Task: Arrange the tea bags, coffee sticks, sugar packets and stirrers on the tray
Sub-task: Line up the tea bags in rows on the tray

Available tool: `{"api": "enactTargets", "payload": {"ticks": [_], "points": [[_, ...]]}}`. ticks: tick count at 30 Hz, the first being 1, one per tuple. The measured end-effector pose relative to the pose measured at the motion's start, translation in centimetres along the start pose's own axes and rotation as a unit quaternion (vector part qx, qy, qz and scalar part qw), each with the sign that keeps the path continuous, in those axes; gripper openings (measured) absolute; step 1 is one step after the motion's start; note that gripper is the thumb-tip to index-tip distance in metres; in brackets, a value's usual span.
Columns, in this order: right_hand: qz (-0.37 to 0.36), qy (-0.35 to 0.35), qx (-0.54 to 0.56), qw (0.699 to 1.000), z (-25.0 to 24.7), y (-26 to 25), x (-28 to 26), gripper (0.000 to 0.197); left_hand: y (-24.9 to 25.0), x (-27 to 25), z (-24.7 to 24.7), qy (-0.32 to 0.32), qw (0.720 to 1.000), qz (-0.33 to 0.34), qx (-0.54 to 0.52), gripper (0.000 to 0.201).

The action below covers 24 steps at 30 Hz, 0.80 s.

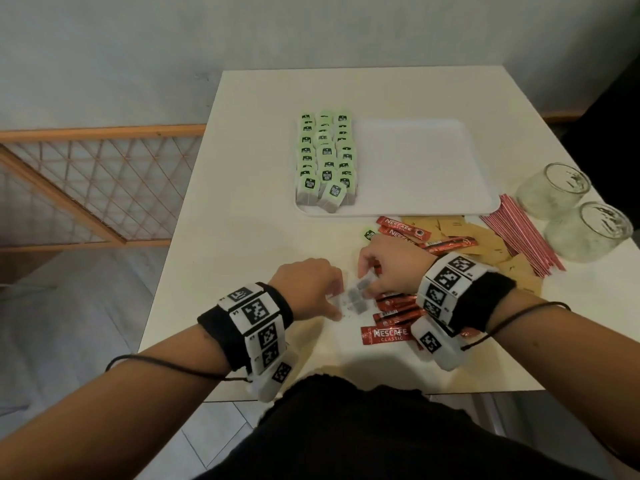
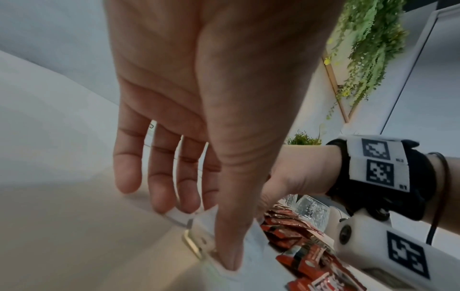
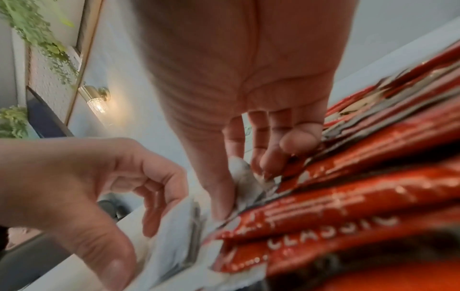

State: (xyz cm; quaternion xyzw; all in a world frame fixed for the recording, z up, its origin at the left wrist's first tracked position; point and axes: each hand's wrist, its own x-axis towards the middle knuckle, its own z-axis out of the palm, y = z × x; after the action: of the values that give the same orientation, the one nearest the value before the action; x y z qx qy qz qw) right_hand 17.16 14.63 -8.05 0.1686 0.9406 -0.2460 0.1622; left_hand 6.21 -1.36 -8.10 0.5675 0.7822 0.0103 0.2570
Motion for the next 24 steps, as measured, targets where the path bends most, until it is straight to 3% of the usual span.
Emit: {"api": "enactTargets", "payload": {"ticks": [6, 9, 12, 17, 21, 24], "points": [[0.020, 0.114, 0.146, 0.982, -1.5, 0.4, -1.5, 0.020, -0.9, -0.1, -0.9, 0.045, 0.992, -0.055, -0.109, 0.012], [-0.004, 0.110, 0.270, 0.956, -2.9, 0.5, -3.0, 0.029, -1.2, 0.0, -2.3, 0.074, 0.982, -0.061, -0.160, 0.011], [-0.034, 0.067, 0.289, 0.954, -3.4, 0.0, -3.9, 0.038, -0.2, 0.1, -3.9, 0.099, 0.983, -0.022, -0.151, 0.018], [-0.040, 0.097, 0.287, 0.952, -3.2, -0.1, -3.7, 0.047, 2.2, 0.1, -6.3, 0.125, 0.982, 0.080, -0.115, 0.026], [-0.028, 0.126, 0.267, 0.955, -3.8, 0.1, -3.8, 0.025, 2.9, 0.7, -7.1, 0.168, 0.958, 0.107, -0.207, 0.024], [-0.011, 0.151, 0.330, 0.932, -5.1, 0.1, -3.9, 0.014, 2.7, 1.7, -7.0, 0.212, 0.908, 0.084, -0.352, 0.025]]}}
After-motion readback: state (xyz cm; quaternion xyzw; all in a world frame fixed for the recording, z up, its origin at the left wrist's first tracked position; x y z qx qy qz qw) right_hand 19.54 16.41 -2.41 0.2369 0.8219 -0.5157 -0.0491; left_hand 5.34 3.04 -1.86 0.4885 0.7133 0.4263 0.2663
